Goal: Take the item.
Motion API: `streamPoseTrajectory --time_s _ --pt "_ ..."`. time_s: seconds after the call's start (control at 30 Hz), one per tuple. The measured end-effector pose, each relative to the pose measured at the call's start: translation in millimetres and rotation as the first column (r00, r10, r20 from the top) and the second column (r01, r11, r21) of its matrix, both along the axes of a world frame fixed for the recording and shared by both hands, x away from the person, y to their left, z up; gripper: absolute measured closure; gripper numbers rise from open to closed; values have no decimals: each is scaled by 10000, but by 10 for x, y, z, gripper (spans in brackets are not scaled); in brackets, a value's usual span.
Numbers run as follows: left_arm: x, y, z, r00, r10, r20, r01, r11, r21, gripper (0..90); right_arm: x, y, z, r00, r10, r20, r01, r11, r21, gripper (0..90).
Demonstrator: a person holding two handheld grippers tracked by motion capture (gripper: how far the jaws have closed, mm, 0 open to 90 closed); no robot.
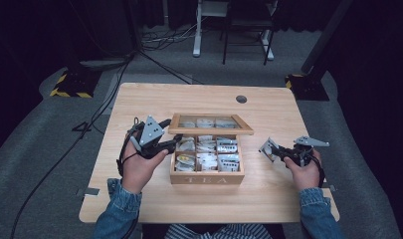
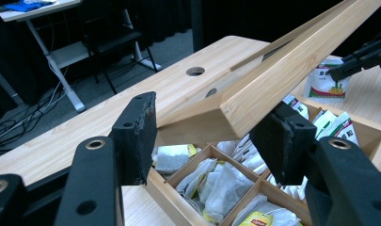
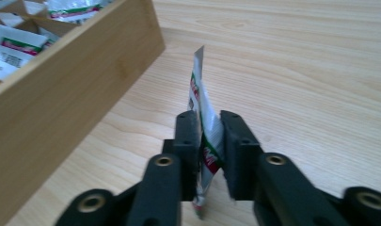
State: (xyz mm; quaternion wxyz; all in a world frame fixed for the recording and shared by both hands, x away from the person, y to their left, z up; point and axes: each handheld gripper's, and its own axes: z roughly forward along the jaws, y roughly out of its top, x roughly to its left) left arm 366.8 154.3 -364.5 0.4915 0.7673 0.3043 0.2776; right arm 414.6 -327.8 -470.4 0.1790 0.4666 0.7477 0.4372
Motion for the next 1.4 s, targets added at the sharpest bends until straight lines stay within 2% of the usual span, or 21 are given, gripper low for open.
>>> streamPoseTrajectory --time_s 0.2,0.5,0.73,0.9,1.4 --pt "1 0 1 10000 -5 -5 5 10000 -3 428 33 -28 -30 9988 -119 471 159 9962 -860 518" --pt "8 -3 8 10000 -33 -2 33 10000 31 428 18 -121 7 9971 -396 650 450 9955 -835 466" --pt "11 -9 18 10000 -27 -9 27 9999 160 427 -14 -234 28 9983 -479 339 504 9956 -792 441" --pt "13 -9 21 10000 -53 -26 53 9998 192 427 -25 -315 30 9984 -555 91 561 9938 -955 435" --pt "10 -14 30 9999 -73 -72 76 9993 374 428 -23 -422 -83 9956 -699 -621 610 9889 -1355 429"
